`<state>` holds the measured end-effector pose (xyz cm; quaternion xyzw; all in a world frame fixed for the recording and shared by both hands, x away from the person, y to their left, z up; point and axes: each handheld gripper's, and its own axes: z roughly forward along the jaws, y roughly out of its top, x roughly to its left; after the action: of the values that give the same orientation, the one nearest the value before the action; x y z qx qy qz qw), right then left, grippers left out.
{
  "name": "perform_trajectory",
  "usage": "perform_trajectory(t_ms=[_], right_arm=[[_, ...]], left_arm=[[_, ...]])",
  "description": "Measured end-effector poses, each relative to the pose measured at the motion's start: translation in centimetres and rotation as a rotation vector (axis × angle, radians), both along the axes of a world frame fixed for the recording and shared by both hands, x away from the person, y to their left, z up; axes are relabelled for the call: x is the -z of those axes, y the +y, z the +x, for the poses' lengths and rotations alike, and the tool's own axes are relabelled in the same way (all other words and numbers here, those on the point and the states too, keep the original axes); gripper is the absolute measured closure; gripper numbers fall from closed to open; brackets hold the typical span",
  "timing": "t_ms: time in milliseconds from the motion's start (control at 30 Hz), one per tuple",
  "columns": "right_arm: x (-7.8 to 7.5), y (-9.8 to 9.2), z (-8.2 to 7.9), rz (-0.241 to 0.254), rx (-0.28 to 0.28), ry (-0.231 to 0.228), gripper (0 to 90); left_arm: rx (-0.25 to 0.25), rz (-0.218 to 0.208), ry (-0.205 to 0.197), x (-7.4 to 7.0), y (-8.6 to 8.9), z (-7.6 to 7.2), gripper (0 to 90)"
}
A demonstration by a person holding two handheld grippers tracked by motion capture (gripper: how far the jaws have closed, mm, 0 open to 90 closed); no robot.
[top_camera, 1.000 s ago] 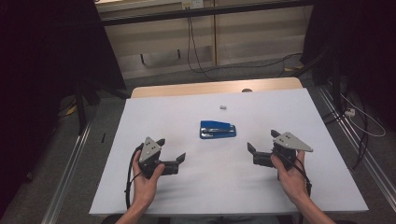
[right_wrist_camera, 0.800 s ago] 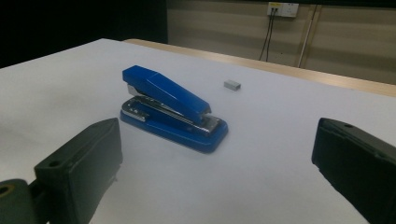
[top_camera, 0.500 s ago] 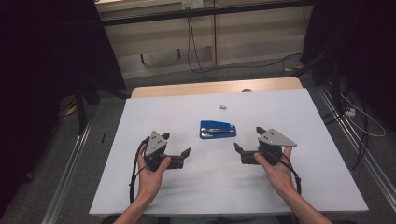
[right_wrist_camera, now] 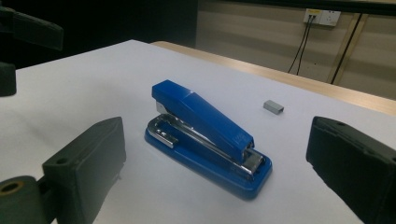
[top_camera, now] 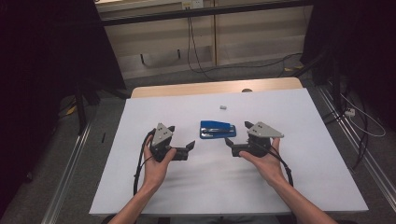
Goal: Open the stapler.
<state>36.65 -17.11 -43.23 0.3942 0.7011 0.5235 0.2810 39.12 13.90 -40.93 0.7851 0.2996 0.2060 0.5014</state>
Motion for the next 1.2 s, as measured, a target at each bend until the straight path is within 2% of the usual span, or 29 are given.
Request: perform_trajectory(t_ms=[67,100,267,333,400,433,533,600,667,700,833,933,1033,1067,1100,1133,1167,1200], right_arm=[[-0.3,0.1,0.6,0.000,-0.002,0.003,4.6],[-0.5,0.0,1.1,0.015,0.001,0.001,4.7],[-0.4,0.5,2.1,0.006,-0.009,0.013,6.5],[0.0,0.8,2.8,0.026,-0.009,0.017,10.9],[0.2,0.9,2.9,0.033,-0.009,0.019,11.8],[0.5,1.1,3.2,0.041,-0.025,0.028,15.1],[0.9,1.1,3.4,0.043,-0.033,0.036,17.3],[1.1,0.9,3.7,0.051,-0.034,0.040,21.6],[1.3,0.8,3.8,0.056,-0.029,0.051,24.1],[1.4,0.8,3.9,0.058,-0.028,0.058,25.7],[1.7,0.7,4.0,0.049,-0.024,0.064,32.9],[1.8,0.7,3.9,0.050,-0.035,0.070,40.9],[1.8,0.8,3.8,0.053,-0.045,0.075,44.0],[1.7,0.8,3.8,0.057,-0.050,0.076,46.7],[1.6,0.9,3.8,0.066,-0.059,0.072,53.1],[1.6,0.9,3.8,0.066,-0.059,0.072,53.1],[1.5,0.9,3.8,0.070,-0.075,0.061,59.9],[1.5,0.9,3.8,0.070,-0.075,0.061,59.9]], left_arm=[[0.004,-0.002,0.005,0.0,-0.1,0.3,5.1],[0.003,0.003,0.000,0.0,-0.2,0.6,5.0],[-0.002,-0.003,-0.001,0.2,-0.6,1.9,5.0],[-0.001,0.002,0.002,0.4,-0.9,2.4,5.1],[-0.001,-0.001,0.023,0.7,-1.0,3.0,5.2],[-0.004,0.000,0.035,0.8,-1.0,3.6,6.2],[-0.011,-0.002,0.023,1.0,-1.0,4.1,6.3],[-0.010,-0.021,0.042,1.7,-0.9,4.8,6.2],[-0.011,-0.021,0.050,1.8,-0.9,4.9,5.4],[-0.019,-0.015,0.034,1.9,-1.0,5.0,5.5],[-0.009,-0.012,0.026,1.8,-1.2,4.8,4.3],[-0.002,-0.010,0.031,1.8,-1.3,4.6,3.8],[0.005,0.001,0.039,1.8,-1.4,4.4,3.8],[0.008,0.009,0.036,1.8,-1.5,4.4,3.8],[0.015,0.010,0.042,1.8,-1.4,4.3,3.8],[0.015,0.010,0.042,1.8,-1.4,4.3,3.6],[0.011,0.007,0.044,1.8,-1.4,4.3,3.5],[0.011,0.007,0.044,1.8,-1.4,4.3,3.5]])
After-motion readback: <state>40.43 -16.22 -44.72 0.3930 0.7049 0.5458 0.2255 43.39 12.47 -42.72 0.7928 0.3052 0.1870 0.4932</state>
